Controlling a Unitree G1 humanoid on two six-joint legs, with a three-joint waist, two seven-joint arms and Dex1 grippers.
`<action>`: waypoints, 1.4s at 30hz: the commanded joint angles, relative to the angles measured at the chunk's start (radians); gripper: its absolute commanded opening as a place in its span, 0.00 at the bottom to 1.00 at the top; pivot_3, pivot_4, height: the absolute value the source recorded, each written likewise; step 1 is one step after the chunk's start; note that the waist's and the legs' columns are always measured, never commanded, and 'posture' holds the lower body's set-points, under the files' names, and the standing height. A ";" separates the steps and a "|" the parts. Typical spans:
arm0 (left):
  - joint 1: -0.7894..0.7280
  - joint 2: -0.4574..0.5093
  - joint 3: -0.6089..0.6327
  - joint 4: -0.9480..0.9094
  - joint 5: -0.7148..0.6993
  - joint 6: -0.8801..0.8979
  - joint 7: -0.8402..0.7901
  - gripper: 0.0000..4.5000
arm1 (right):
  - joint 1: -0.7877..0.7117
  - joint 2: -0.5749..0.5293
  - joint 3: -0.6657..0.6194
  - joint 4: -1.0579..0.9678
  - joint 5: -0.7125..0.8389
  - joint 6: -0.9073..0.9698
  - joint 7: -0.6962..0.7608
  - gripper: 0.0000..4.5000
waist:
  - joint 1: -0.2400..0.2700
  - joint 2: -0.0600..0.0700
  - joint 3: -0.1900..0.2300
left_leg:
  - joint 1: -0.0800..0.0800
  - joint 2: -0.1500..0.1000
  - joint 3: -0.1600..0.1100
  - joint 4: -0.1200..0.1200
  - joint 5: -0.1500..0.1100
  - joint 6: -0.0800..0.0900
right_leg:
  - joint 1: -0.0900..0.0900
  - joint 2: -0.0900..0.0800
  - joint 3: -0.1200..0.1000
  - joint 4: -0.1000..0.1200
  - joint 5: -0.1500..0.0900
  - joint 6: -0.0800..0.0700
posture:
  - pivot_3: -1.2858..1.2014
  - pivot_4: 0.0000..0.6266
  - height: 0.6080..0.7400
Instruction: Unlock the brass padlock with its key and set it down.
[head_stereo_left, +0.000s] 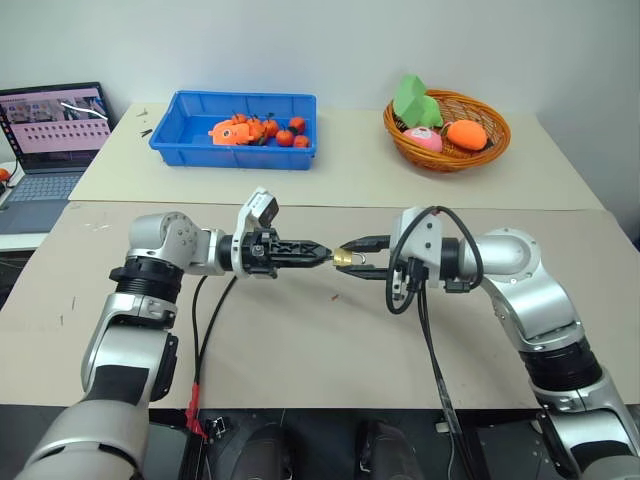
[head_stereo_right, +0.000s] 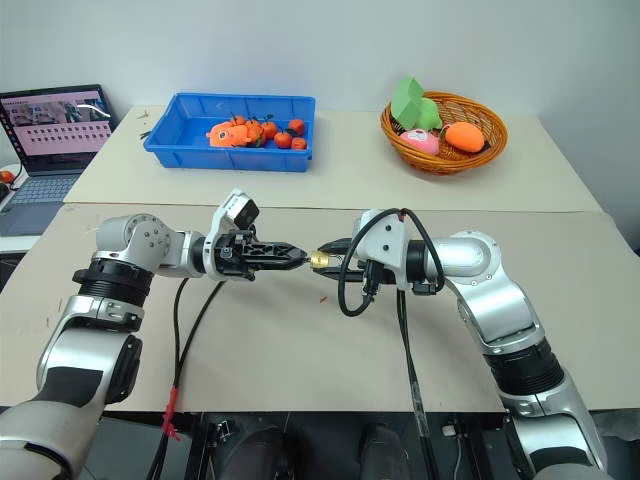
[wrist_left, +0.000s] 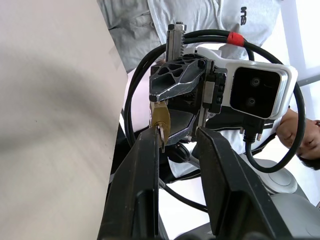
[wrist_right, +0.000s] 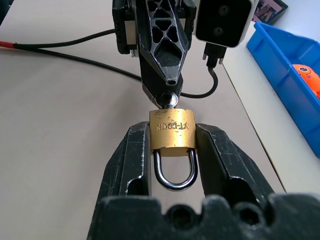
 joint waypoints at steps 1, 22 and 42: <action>-0.007 0.004 0.006 -0.036 -0.008 -0.002 -0.025 0.26 | -0.008 -0.010 -0.014 -0.021 0.000 -0.007 -0.007 0.20 | 0.000 0.000 0.000 | 0.000 0.000 0.000 0.000 0.000 0.000 | 0.000 0.000 0.000 0.000 0.000 0.000 | 0.52 0.24 0.64; -0.012 -0.005 0.022 -0.023 0.000 0.001 -0.033 0.02 | -0.006 -0.011 -0.016 -0.023 -0.005 -0.006 -0.013 0.20 | 0.000 0.000 0.000 | 0.000 0.000 0.000 0.000 0.000 0.000 | 0.000 0.000 0.000 0.000 0.000 0.000 | 0.52 0.24 0.64; -0.001 -0.012 0.041 -0.036 0.008 -0.043 -0.027 0.02 | -0.003 -0.013 -0.012 -0.025 -0.003 -0.004 -0.010 0.20 | 0.000 0.000 0.000 | 0.000 0.000 0.000 0.000 0.000 0.000 | 0.000 0.000 0.000 0.000 0.000 0.000 | 0.52 0.24 0.64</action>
